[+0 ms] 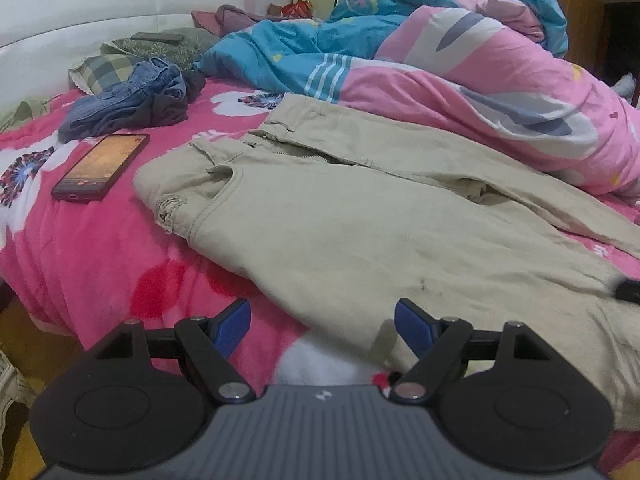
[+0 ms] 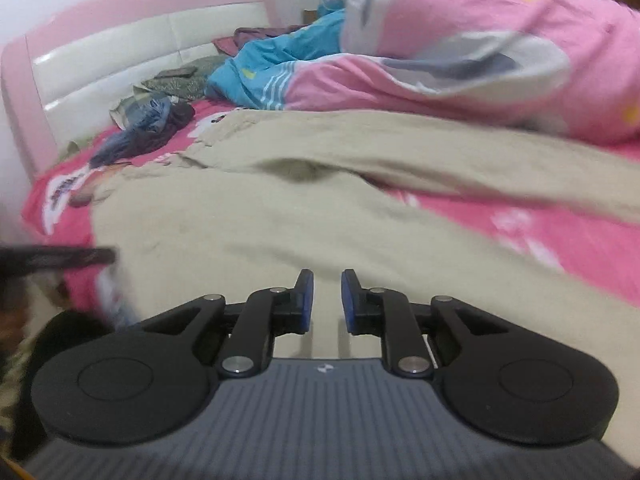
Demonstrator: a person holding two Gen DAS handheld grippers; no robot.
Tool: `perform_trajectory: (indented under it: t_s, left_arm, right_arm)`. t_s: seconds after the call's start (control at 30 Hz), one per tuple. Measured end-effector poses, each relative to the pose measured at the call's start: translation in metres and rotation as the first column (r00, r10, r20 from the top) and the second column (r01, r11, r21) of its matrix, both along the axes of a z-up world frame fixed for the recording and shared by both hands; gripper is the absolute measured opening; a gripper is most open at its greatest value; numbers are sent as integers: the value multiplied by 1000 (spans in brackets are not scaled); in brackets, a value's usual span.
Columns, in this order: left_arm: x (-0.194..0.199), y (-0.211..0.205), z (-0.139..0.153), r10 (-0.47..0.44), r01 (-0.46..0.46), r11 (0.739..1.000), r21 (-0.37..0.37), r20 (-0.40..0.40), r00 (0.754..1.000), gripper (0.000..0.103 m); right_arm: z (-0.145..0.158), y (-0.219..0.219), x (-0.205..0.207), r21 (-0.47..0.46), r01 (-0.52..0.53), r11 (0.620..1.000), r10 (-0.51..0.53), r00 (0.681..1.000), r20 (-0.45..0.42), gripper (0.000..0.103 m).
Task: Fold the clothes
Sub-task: 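Move the right tool back over the khaki trousers and open it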
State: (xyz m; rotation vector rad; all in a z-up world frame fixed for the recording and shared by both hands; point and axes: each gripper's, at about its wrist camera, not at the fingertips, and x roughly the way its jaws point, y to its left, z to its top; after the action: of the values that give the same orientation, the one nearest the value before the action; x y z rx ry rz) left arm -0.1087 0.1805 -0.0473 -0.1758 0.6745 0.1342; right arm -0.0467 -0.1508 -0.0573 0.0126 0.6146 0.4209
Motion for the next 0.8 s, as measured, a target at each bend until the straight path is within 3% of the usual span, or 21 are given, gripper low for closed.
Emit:
perform_trajectory:
  t_s: [0.13,0.27,0.33,0.43,0.53,0.6,0.73,0.8]
  left_arm:
    - [-7,2,2,2,-2,1000,25,11,1000,80]
    - [-8,9,4,8,-10,999,51,31,1000,80]
    - [-5,10,5,5,-7,998,59,36,999,80]
    - [4,2,9,-29,27,998,51,36,999,81]
    - [13,-11,10,-78,77,997,22,22,997,82]
    - [17,-22,10,-101,100,995,22,21,995,82]
    - [19,-37,4,-129,128,990,54,11,992,82]
    - [21,-39,1,-129,129,990,60,-2,992,82]
  right_arm:
    - [-27,4,7,-60,6,998,-11,996,-85,16]
    - [-24,-20,-55,-54,-22,998,14,990,-141,16]
    - [-16,-26,-67,-52,-27,998,16,982,-187,16]
    - [2,-28,-66,-23,-1,1000,-2,989,-148,20]
    - [8,-16,-47,16,-5,1000,6,1000,-29,32]
    - [-9,-1,-42,-52,2,999,-2,1000,-8,35]
    - [-42,-12,-100,-147,-15,989,28,996,80,38]
    - [-43,-36,-134,-158,-34,987,45,997,68,38]
